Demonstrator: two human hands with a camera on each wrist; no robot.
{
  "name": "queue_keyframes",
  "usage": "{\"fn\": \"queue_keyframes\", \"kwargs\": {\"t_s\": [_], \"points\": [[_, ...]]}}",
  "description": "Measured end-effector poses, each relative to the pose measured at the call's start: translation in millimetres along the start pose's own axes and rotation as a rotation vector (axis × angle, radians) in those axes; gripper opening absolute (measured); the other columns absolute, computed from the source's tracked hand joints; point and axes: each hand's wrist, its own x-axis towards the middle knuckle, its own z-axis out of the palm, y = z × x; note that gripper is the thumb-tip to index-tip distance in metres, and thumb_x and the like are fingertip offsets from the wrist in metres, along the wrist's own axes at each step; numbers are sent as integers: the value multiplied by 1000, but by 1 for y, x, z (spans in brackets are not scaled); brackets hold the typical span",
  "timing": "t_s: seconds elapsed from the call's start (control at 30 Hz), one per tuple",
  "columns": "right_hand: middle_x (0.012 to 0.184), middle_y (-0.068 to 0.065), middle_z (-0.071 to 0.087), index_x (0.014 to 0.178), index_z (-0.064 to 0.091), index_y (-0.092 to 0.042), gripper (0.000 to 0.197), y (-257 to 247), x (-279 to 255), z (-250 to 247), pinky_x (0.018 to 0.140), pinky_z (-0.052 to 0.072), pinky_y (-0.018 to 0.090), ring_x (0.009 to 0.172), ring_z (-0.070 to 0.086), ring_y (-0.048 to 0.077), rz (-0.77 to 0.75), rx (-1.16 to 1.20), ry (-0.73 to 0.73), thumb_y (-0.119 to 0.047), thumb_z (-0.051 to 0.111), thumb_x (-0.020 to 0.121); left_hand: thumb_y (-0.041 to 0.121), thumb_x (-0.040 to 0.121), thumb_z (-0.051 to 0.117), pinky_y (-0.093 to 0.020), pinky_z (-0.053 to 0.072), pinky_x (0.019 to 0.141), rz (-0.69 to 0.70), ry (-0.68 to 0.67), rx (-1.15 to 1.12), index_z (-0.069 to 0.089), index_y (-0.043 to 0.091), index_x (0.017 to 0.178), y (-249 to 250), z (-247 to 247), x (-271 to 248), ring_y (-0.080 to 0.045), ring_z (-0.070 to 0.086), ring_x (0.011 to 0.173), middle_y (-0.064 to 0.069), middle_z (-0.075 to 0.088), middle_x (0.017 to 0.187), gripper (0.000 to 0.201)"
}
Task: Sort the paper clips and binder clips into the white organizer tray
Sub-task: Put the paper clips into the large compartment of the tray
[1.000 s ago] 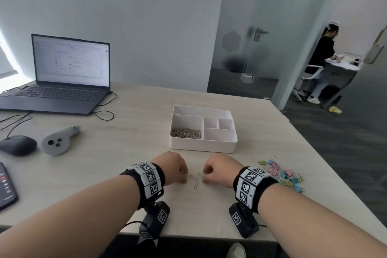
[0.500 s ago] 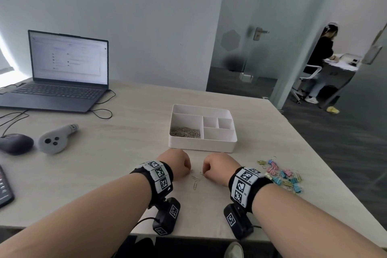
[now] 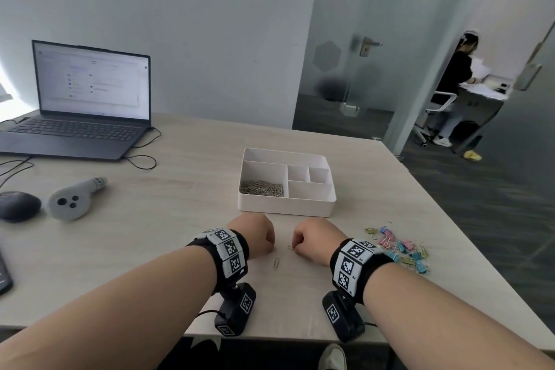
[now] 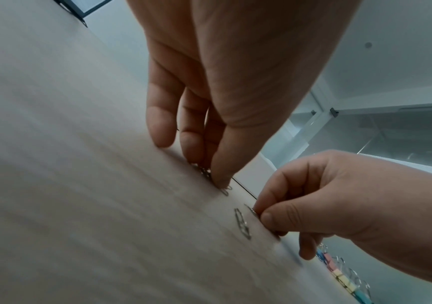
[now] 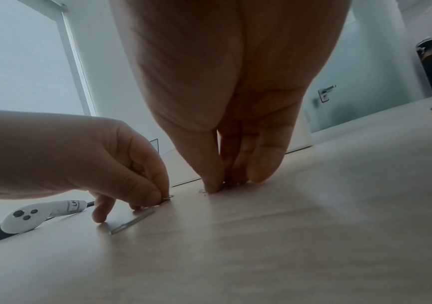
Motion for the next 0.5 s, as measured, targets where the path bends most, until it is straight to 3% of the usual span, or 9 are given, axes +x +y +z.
{"fn": "queue_keyframes", "kwargs": {"t_s": [0.13,0.3,0.5], "points": [[107,-1,73,97,76,-21,18,-1,0,1,85,48,25,103,65,18,-8,-14,2,-16,61,86,32,84,63,-24,46,71,-36,2,16,76,23,93,-1,-2,-8,-18,66,93,4,72,98,18],[106,-2,73,96,76,-22,19,-2,-1,-1,83,48,24,101,66,18,-13,-21,-8,-16,60,87,58,73,71,-28,50,72,-52,-30,53,70,23,95,10,5,-13,-17,61,89,3,69,97,41],[110,-2,72,99,75,-19,17,4,-7,-6,86,47,22,104,64,16,-27,60,2,-16,63,88,34,80,74,-26,51,78,-23,-64,71,74,21,97,16,4,-10,-20,66,98,0,72,103,22]]}}
